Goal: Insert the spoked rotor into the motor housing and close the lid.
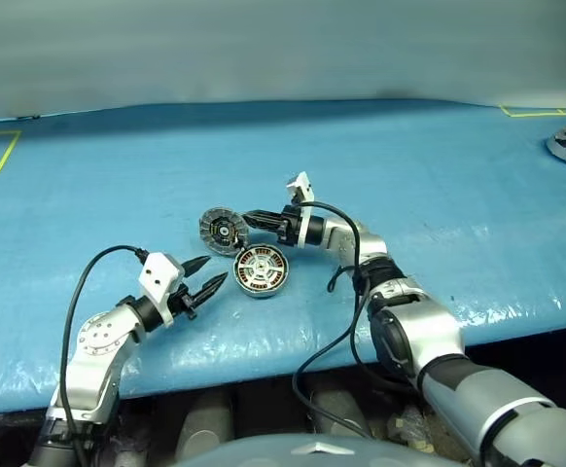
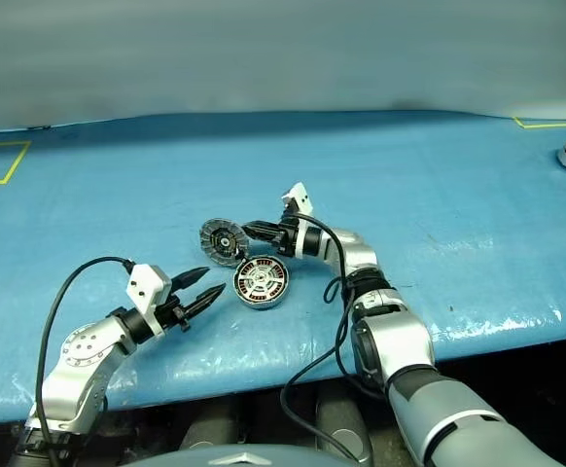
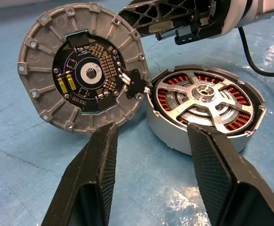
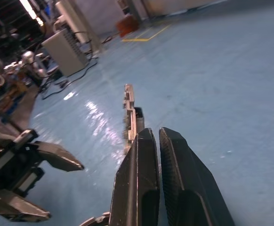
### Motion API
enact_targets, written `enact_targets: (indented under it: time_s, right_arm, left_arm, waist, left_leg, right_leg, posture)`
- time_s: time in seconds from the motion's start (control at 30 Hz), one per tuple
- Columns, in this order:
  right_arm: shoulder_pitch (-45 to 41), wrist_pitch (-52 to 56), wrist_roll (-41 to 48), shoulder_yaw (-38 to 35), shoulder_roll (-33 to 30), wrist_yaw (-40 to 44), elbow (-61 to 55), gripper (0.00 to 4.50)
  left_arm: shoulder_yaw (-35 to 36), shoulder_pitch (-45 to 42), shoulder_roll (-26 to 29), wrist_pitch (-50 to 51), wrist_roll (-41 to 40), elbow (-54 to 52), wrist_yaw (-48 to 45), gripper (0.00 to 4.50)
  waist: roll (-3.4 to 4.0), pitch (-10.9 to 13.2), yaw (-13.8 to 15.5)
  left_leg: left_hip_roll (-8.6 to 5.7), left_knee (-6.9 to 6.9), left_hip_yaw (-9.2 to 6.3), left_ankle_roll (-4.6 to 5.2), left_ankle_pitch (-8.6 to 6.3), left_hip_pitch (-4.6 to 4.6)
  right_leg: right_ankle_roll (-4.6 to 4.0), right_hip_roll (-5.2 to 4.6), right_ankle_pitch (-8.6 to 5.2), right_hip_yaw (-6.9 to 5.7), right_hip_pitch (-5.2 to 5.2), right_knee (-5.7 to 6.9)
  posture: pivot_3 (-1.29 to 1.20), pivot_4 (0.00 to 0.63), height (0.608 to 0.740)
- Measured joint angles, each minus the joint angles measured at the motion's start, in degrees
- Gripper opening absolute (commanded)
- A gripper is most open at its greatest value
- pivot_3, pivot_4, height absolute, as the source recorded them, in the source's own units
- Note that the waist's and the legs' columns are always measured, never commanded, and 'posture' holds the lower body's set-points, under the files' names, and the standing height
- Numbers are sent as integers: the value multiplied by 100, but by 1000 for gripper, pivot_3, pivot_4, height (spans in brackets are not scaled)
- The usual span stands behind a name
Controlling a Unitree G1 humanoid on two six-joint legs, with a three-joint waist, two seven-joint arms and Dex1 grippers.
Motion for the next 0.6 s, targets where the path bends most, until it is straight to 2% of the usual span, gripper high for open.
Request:
enact_targets:
  time_s: [0.1, 0.17, 0.27, 0.43, 0.5, 0.6]
  right_arm:
    - [71, -839, -79, -272, 24, -1387, -196, 255]
    - [170, -1120, -112, -357, -62, -1875, -610, 255]
    - [893, -1098, -102, -279, -190, -2000, -1827, 255]
    - [2835, -404, -51, -28, -368, -2252, -3920, 255]
    - [3282, -162, -51, -22, -526, -2451, -4566, 255]
    - [3811, 146, -72, 5, -765, -2624, -5243, 255]
  left_arm:
    - [212, -41, -66, -1, -22, 2, 161, 2469]
    - [315, -50, -155, -1, -18, 23, 307, 2469]
    - [478, -115, -397, -2, -16, 98, 649, 2469]
    - [988, -266, -794, 5, -229, 348, 1209, 2469]
    - [1086, -417, -906, 28, -232, 544, 1453, 2469]
    - [1157, -649, -970, 101, -221, 798, 1656, 2469]
  waist:
    - [7, 5, 1]
    - [7, 5, 8]
    - [2, 1, 49]
    - [5, 2, 87]
    - [5, 2, 88]
    - [2, 1, 85]
  left_leg:
    - [0, 2, 1, -2, 2, -1]
    - [0, 2, 1, -2, 2, -1]
    - [-1, -5, -4, -3, 0, -1]
    - [-3, -27, -3, -4, 0, -1]
    - [-3, -24, -1, -6, 2, 3]
    - [-2, -15, -1, -9, 5, 14]
  right_leg:
    - [1, 0, 0, 1, -2, 0]
    - [2, -1, 0, 1, 0, -1]
    - [20, -1, 9, 0, 2, -3]
    - [4, -3, 16, 1, -8, -3]
    - [27, -3, 1, 1, -6, -3]
    - [-2, -2, -16, 1, 6, 0]
  posture:
    - [0, 150, 740]
    - [0, 150, 740]
    - [0, 150, 740]
    - [0, 150, 740]
    - [0, 150, 740]
    - [0, 150, 740]
